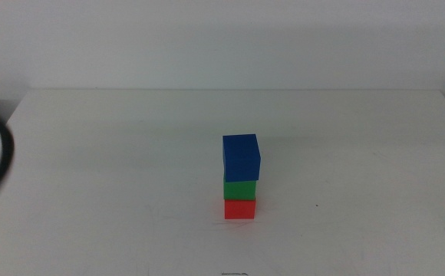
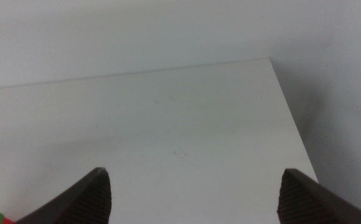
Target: Stack red cubes first, then green, then blue cubes in a specific spot.
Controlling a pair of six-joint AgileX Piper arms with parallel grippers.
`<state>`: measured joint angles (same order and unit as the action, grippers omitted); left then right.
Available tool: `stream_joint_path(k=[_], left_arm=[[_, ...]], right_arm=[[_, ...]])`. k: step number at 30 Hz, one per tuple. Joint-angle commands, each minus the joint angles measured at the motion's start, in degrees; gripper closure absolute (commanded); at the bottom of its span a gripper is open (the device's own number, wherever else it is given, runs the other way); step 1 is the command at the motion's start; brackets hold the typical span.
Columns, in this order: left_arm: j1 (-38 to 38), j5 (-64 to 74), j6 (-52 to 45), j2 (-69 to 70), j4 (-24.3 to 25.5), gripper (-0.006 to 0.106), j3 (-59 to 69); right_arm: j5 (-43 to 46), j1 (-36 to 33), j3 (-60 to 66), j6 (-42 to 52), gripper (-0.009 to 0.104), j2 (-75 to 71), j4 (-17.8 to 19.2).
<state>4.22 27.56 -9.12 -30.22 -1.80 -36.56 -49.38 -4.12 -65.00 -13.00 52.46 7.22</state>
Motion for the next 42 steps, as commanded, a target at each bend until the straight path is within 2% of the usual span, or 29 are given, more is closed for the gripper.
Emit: stream_joint_path(k=[1,4,9,18,20,23,27,29,36,42], left_arm=[[-0.1,-4.5,0.0,2.3,-0.4,0.007,1.1],[-0.1,-4.6,0.0,6.1,-1.0,0.007,5.2],[-0.1,-4.6,0.0,14.2,-2.5,0.007,11.9],[-0.1,-4.1,0.0,19.1,-2.6,0.007,15.6],[-0.1,-4.2,0.0,19.1,-2.6,0.007,15.6],[0.0,-4.3,0.0,19.9,-2.6,0.007,15.6],[0.0,-4.7,0.0,21.6,-2.6,0.007,15.7],[0.0,-6.8,0.0,22.6,-2.6,0.007,16.8],[0.0,-21.6,0.0,28.4,-2.6,0.007,27.1],[0.0,-24.0,0.0,30.3,-2.9,0.007,35.4]], right_arm=[[3.7,0.4,1.3,0.8,0.025,-3.2,1.3],[4.6,0.4,6.4,0.8,0.025,-6.9,1.1],[11.4,0.4,17.8,0.8,0.025,-14.8,0.4],[11.2,0.4,26.4,0.8,0.025,-23.7,0.6],[12.1,0.4,27.6,0.8,0.025,-25.2,-0.6],[18.2,0.4,31.1,0.8,0.025,-29.9,-4.0],[28.6,0.6,38.3,0.8,0.025,-37.4,-3.4],[31.0,1.3,42.5,0.8,0.025,-41.7,-3.4],[31.2,3.5,53.8,0.8,0.025,-52.9,-4.0],[31.2,5.1,60.0,0.8,0.025,-54.3,-4.0]])
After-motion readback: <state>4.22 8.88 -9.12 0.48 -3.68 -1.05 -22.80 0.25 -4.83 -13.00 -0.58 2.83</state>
